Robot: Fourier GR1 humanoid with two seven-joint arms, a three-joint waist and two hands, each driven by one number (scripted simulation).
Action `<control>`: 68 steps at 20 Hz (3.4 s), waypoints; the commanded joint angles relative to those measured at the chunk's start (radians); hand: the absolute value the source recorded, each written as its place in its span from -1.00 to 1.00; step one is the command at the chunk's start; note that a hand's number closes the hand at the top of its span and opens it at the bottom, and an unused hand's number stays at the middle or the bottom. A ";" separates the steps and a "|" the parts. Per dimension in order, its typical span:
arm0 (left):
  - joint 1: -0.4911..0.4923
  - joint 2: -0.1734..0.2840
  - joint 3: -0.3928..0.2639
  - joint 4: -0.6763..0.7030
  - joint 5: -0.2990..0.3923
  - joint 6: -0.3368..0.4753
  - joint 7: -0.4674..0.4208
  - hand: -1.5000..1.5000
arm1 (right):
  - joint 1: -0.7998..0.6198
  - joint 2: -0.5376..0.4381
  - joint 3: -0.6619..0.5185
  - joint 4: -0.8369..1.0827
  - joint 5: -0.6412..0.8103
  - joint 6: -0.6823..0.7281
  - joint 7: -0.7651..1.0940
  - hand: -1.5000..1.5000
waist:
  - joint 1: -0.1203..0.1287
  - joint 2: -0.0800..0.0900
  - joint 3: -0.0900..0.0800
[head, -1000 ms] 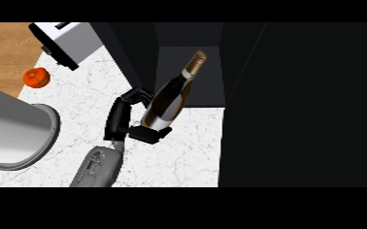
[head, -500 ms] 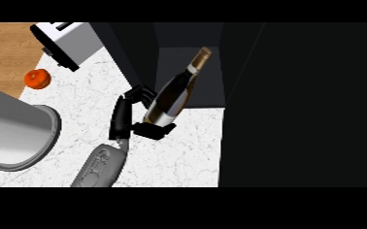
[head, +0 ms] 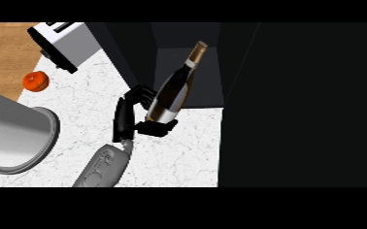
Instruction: Pick up the wine, place it into the cabinet and close the cabinet
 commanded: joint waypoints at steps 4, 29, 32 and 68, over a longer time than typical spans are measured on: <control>-0.226 -0.071 -0.079 0.171 -0.091 0.032 0.128 1.00 | -0.020 -0.014 -0.033 -0.054 -0.089 0.005 0.020 -1.00 | -0.057 0.027 -0.009; -0.233 -0.054 0.020 0.198 -0.058 0.170 0.167 1.00 | -0.006 0.004 0.027 -0.023 -0.073 0.038 -0.009 -1.00 | -0.098 0.043 -0.012; -0.259 -0.058 0.020 0.210 -0.076 0.212 0.166 1.00 | -0.004 -0.019 0.000 -0.033 -0.088 0.050 -0.005 -1.00 | -0.092 0.039 -0.010; -0.795 -0.075 -0.119 0.948 -0.185 0.334 0.280 -1.00 | 0.008 -0.033 -0.013 -0.033 -0.136 0.094 -0.024 -1.00 | -0.112 0.053 -0.010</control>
